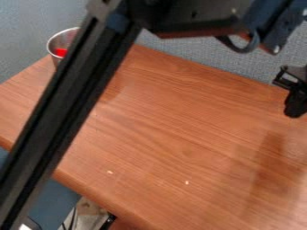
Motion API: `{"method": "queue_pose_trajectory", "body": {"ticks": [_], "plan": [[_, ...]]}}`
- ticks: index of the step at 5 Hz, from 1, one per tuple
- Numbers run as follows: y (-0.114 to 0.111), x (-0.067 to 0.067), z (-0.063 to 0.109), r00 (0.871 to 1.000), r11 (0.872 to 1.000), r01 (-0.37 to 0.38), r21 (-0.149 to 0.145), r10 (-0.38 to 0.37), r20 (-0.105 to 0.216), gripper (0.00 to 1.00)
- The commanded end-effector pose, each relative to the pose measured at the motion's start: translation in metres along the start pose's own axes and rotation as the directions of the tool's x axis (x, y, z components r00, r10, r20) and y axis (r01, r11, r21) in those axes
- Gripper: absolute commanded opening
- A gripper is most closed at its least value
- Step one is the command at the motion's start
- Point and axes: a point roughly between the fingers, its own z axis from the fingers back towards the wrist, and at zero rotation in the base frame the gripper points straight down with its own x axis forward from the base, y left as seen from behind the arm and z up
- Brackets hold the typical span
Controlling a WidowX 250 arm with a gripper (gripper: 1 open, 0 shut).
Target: Put the red object in the metal pot
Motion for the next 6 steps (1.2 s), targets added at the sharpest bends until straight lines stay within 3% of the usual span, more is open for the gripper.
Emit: {"method": "queue_pose_trajectory", "body": {"ticks": [1, 2, 3, 4, 5, 6], "plan": [[0.031, 0.022, 0.064, 0.989, 0.991, -0.098, -0.09, 0.107, 0.101, 0.0], [0.051, 0.031, 0.078, 0.988, 0.992, -0.086, -0.093, 0.098, 0.123, 0.0], [0.07, 0.04, 0.084, 0.988, 0.993, -0.088, -0.079, 0.097, 0.119, 0.0], [0.09, 0.033, 0.065, 0.984, 0.988, -0.13, -0.077, 0.139, 0.114, 0.0], [0.136, 0.017, 0.069, 0.964, 0.972, -0.217, -0.095, 0.228, 0.137, 0.0], [0.179, 0.008, 0.063, 0.917, 0.92, -0.39, -0.042, 0.392, 0.077, 0.0]]}}
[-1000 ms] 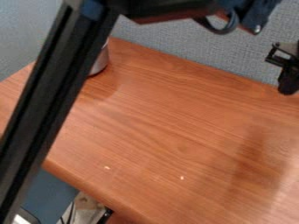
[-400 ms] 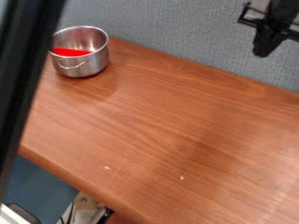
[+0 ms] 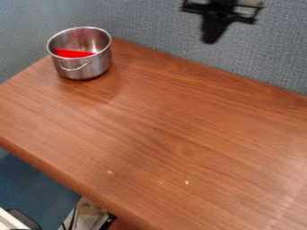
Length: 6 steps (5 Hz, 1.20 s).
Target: Put the red object in the metal pot
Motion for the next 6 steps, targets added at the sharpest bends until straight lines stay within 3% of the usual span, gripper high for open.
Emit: {"method": "queue_pose_trajectory", "body": {"ticks": [1, 3, 4, 6], "plan": [[0.054, 0.01, 0.016, 0.978, 0.978, -0.208, 0.023, 0.208, 0.027, 0.0], [0.114, 0.057, -0.03, 0.933, 0.93, -0.356, 0.095, 0.359, -0.016, 0.0], [0.129, 0.074, -0.05, 0.905, 0.901, -0.416, 0.124, 0.423, -0.039, 0.0], [0.159, 0.084, -0.034, 0.805, 0.785, -0.588, 0.193, 0.592, 0.045, 0.0]]}}
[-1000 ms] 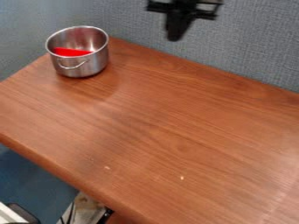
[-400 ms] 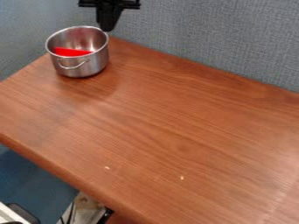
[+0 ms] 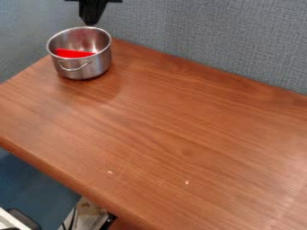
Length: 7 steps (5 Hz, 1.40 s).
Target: Put the red object in the metal pot
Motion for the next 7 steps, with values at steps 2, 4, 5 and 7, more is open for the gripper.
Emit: {"method": "queue_pose_trajectory", "body": {"ticks": [2, 4, 5, 7], "plan": [[0.001, 0.041, -0.002, 0.999, 1.0, 0.011, 0.004, -0.011, 0.038, 1.0], [0.006, 0.055, -0.037, 0.993, 0.992, 0.105, 0.073, -0.108, 0.045, 1.0], [-0.007, 0.046, -0.044, 0.997, 0.99, 0.075, 0.122, -0.075, 0.001, 1.0], [-0.033, 0.027, -0.054, 0.997, 0.978, 0.028, 0.206, -0.014, -0.071, 0.0]]}}
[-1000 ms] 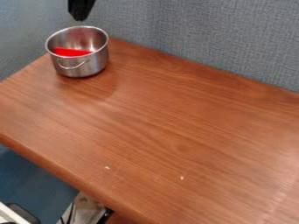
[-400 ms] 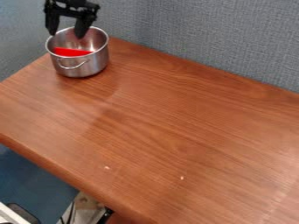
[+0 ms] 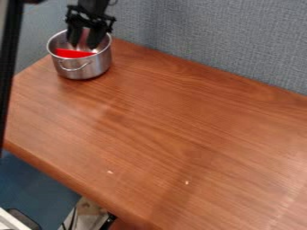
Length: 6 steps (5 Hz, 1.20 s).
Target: Put the red object in the metal pot
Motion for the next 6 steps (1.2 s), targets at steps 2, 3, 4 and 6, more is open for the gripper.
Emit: {"method": "queue_pose_trajectory", "body": {"ticks": [2, 3, 4, 6], "plan": [[0.03, -0.008, 0.065, 0.998, 0.996, -0.062, -0.072, 0.059, -0.037, 0.0], [0.033, -0.011, 0.064, 0.994, 0.992, -0.096, -0.084, 0.092, -0.057, 0.0], [0.035, -0.013, 0.061, 0.989, 0.987, -0.129, -0.092, 0.122, -0.078, 0.0], [0.041, -0.04, 0.066, 0.976, 0.985, -0.161, -0.055, 0.151, -0.159, 0.0]]}}
